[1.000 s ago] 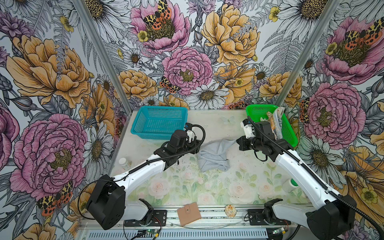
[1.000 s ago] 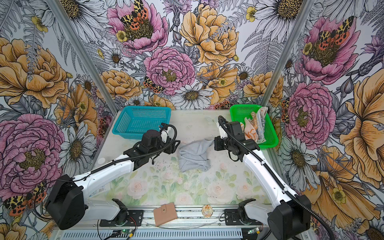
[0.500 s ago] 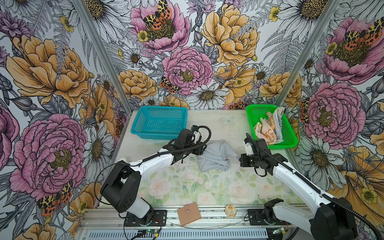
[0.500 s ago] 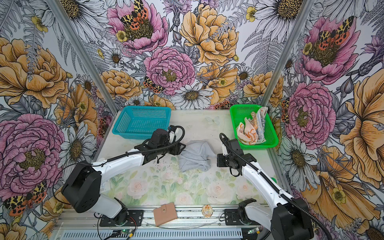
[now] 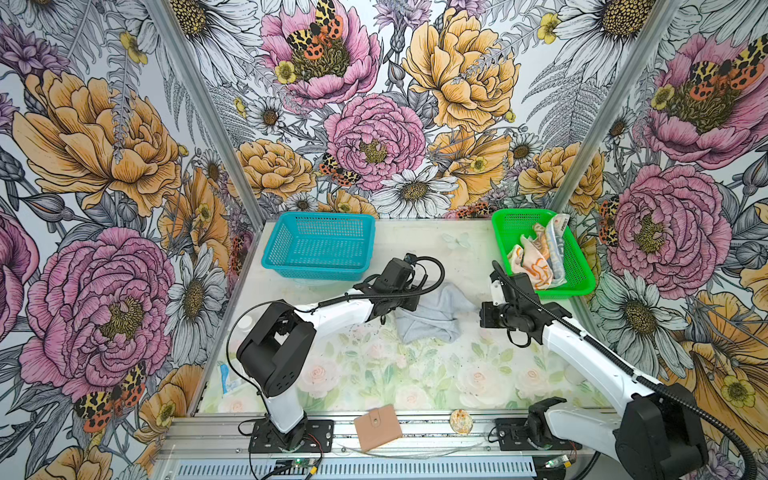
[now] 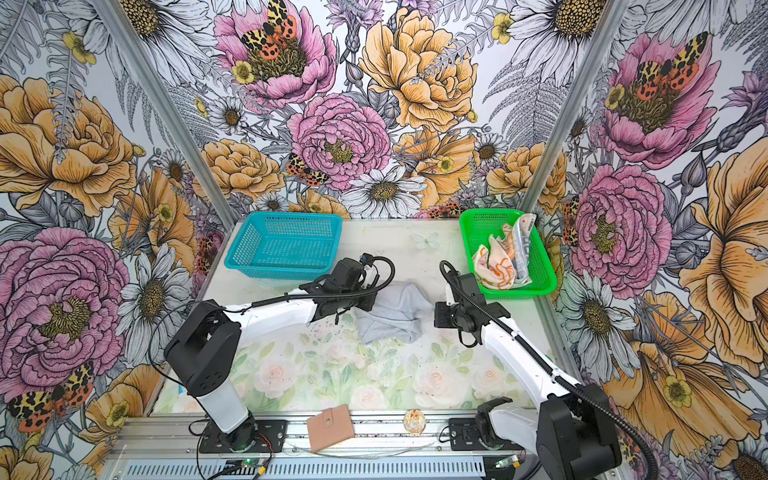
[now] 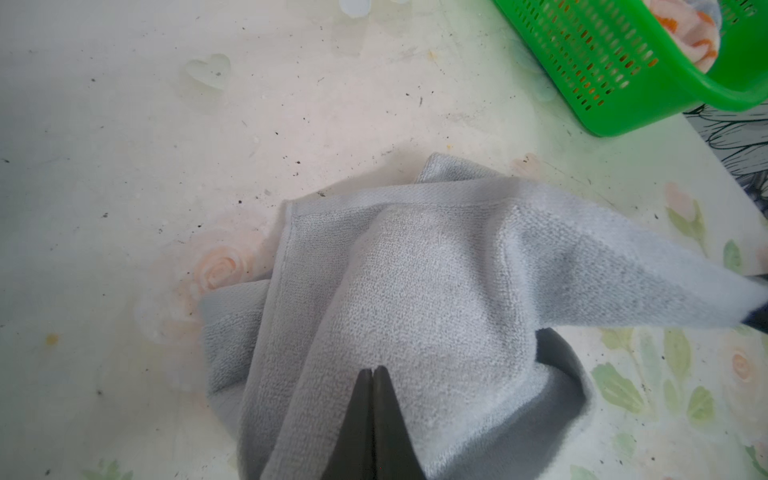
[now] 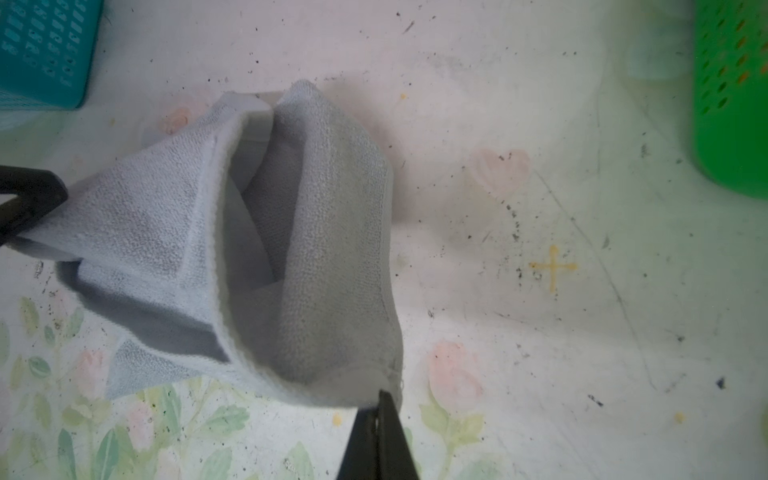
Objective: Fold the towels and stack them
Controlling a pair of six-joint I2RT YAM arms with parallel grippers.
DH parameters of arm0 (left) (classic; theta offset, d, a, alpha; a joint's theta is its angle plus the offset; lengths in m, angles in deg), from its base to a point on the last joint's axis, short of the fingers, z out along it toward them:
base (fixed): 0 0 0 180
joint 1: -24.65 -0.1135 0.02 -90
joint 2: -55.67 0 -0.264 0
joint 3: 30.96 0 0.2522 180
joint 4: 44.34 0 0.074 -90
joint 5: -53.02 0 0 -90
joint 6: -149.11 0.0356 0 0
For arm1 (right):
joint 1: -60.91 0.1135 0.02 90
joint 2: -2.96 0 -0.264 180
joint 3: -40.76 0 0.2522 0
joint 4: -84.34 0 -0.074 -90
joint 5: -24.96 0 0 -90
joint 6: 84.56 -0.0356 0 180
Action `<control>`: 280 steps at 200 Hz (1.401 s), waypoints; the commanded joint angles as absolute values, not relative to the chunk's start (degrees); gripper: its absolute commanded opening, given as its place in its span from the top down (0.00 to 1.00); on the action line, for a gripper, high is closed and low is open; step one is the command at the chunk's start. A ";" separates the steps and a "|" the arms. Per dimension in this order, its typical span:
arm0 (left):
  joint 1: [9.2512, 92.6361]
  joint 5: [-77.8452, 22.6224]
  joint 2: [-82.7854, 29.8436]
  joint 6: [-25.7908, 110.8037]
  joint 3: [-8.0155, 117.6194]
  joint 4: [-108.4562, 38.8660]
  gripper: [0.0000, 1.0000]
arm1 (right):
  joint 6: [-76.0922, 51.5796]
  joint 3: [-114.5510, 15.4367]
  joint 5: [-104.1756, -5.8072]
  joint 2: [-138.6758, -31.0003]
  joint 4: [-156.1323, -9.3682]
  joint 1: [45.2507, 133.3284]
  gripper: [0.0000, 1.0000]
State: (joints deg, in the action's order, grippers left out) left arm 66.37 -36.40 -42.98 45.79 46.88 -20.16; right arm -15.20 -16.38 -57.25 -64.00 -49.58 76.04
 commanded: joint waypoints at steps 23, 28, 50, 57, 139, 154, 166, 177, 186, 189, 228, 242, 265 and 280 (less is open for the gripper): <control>67.52 -38.19 -29.15 49.89 44.76 -21.85 1.00 | -12.05 -20.42 -55.25 -64.41 -51.66 74.88 1.00; 68.24 -37.16 -27.68 50.72 44.08 -21.96 1.00 | -11.90 -20.41 -55.20 -64.15 -51.79 74.93 1.00; 71.60 -29.09 -22.78 54.21 38.40 -22.55 1.00 | -11.83 -19.72 -54.58 -63.11 -51.84 74.63 1.00; 72.65 -26.35 -21.87 54.53 36.24 -22.74 1.00 | -11.80 -19.37 -54.21 -62.87 -51.84 74.59 1.00; 73.35 -40.38 -25.21 52.15 32.73 -25.14 0.40 | -12.55 -16.43 -53.57 -62.27 -52.08 74.29 1.00; 71.37 -42.17 -28.85 52.41 36.82 -22.48 0.37 | -12.15 -16.36 -53.96 -62.08 -52.14 74.26 1.00; 69.44 -43.29 -33.16 53.35 40.65 -19.26 0.37 | -11.74 -16.18 -53.79 -62.07 -52.31 74.04 1.00; 68.07 -43.43 -37.11 54.60 43.41 -16.97 0.37 | -11.35 -15.98 -53.53 -62.31 -52.53 73.84 1.00; 67.40 -42.35 -39.45 55.51 44.37 -16.86 0.38 | -11.03 -16.07 -53.08 -62.63 -52.37 73.58 1.00; 67.23 -41.89 -40.03 55.65 44.62 -16.86 0.38 | -11.00 -16.15 -52.83 -62.75 -52.37 73.44 1.00; 66.65 -38.72 -44.15 56.15 45.05 -23.78 0.62 | -12.68 -17.74 -50.06 -64.14 -52.39 72.71 1.00; 66.80 -38.58 -44.36 56.30 45.57 -24.82 0.93 | -13.09 -18.25 -50.44 -64.48 -52.44 72.64 1.00; 68.78 -42.20 -43.24 56.38 45.67 -27.30 0.99 | -13.09 -19.35 -51.31 -64.69 -52.48 72.51 1.00; 72.82 -53.87 -41.80 57.48 45.79 -28.03 1.00 | -13.11 -20.42 -52.87 -64.47 -52.41 72.50 1.00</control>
State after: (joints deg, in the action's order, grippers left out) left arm 68.12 -41.63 -44.75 55.78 44.62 -23.79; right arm -12.56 -16.49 -51.35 -64.41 -51.07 72.83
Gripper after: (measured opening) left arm 0.055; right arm 0.043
